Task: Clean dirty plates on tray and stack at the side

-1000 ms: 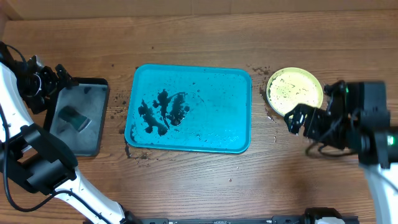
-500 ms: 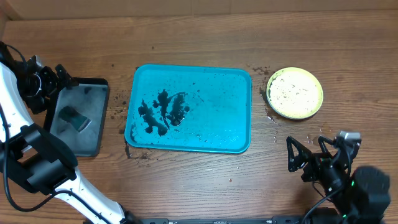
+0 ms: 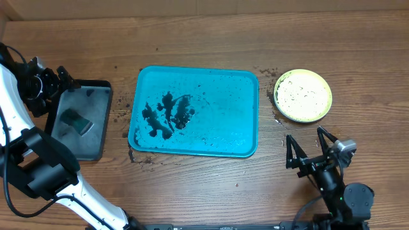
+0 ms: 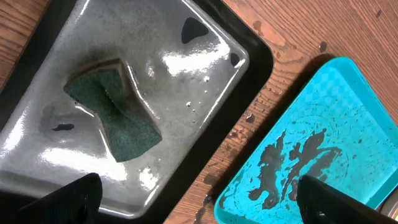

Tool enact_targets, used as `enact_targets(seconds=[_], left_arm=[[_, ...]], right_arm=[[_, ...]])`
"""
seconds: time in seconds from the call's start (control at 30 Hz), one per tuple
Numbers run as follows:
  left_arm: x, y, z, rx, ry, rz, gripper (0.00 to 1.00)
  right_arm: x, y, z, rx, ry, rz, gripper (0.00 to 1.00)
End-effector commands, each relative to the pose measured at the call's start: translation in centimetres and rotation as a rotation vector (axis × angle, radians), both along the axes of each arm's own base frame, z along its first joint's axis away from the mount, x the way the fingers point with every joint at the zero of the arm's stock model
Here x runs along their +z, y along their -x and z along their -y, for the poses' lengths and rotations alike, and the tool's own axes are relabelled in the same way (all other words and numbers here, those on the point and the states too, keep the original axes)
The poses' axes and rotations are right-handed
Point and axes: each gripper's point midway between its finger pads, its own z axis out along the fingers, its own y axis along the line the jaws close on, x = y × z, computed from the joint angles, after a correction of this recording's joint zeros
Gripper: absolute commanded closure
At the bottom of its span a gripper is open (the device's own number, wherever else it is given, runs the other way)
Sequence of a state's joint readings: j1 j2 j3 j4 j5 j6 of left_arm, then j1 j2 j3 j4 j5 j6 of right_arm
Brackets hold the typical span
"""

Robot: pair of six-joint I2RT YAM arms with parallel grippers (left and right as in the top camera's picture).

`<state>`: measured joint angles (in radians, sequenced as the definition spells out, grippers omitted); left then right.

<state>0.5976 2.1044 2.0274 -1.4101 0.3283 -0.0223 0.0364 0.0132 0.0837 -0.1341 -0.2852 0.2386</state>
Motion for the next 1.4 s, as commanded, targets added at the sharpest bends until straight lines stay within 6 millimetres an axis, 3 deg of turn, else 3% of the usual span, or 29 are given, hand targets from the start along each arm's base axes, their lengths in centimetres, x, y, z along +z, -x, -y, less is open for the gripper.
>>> enact_targets(seconds=[0.0,0.33,1.37], left_arm=[[1.1,-0.3,-0.1,-0.021,-0.024,0.033,0.0],[1.1,-0.3,-0.1,-0.021,-0.024,0.033,0.0],[1.1,-0.3,-0.1,-0.021,-0.024,0.033,0.0]], right_arm=[[-1.6,-0.5,0.0,-0.011,0.003,0.011,0.0],[-2.2,-1.3,3.5,-0.234,0.044,-0.006,0.0],[-2.2,-1.3,3.5,-0.231,0.094,0.005,0.0]])
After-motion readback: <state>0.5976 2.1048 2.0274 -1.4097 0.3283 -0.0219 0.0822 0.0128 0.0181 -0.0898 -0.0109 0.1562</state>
